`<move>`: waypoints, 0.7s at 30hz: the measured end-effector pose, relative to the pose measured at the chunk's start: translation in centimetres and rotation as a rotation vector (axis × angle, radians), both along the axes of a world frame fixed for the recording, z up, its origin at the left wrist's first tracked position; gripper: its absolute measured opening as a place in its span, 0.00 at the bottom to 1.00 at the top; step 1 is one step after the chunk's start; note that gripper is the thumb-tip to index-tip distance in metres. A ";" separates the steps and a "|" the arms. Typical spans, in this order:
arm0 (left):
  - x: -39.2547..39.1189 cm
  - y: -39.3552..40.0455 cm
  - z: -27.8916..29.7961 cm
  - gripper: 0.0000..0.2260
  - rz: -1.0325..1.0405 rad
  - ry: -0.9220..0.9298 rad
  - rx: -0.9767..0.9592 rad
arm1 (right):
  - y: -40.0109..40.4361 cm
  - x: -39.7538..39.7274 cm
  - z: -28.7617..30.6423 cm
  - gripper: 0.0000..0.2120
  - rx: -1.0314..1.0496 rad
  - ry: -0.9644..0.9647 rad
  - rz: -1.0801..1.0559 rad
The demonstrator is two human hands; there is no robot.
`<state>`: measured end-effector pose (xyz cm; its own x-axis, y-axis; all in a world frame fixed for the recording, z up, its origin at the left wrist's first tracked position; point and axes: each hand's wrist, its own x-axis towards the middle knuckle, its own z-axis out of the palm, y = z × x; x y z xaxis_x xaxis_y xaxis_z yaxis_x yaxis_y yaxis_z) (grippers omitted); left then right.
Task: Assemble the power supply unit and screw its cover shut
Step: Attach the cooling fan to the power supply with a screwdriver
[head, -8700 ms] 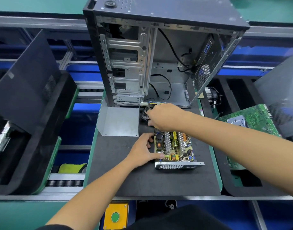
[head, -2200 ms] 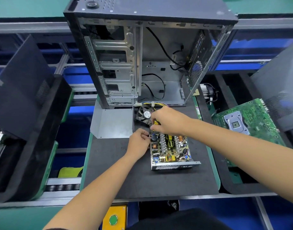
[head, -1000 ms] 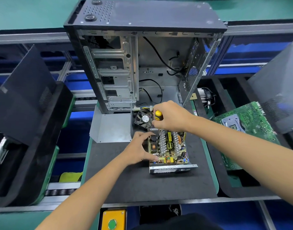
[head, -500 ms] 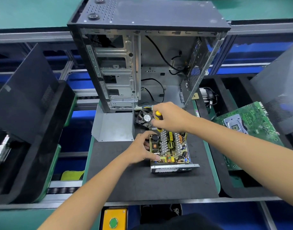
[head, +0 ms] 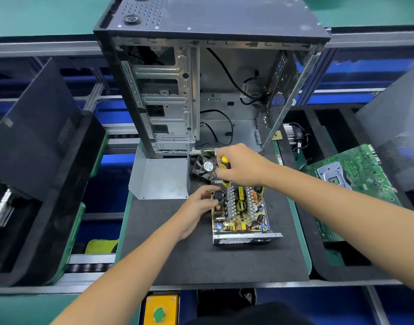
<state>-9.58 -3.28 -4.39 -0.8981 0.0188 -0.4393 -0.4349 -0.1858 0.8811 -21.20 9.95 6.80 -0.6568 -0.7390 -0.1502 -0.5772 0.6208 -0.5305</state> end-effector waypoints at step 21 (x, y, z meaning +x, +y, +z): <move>-3.1 2.1 -0.5 0.08 0.554 -0.366 -0.112 | -0.4 -0.3 0.5 0.08 -0.010 -0.041 0.013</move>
<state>-12.64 -1.20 -4.93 -0.5551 -0.4653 -0.6895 -0.5755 -0.3836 0.7222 -21.51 9.58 7.34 -0.6408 -0.7488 -0.1691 -0.5625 0.6079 -0.5604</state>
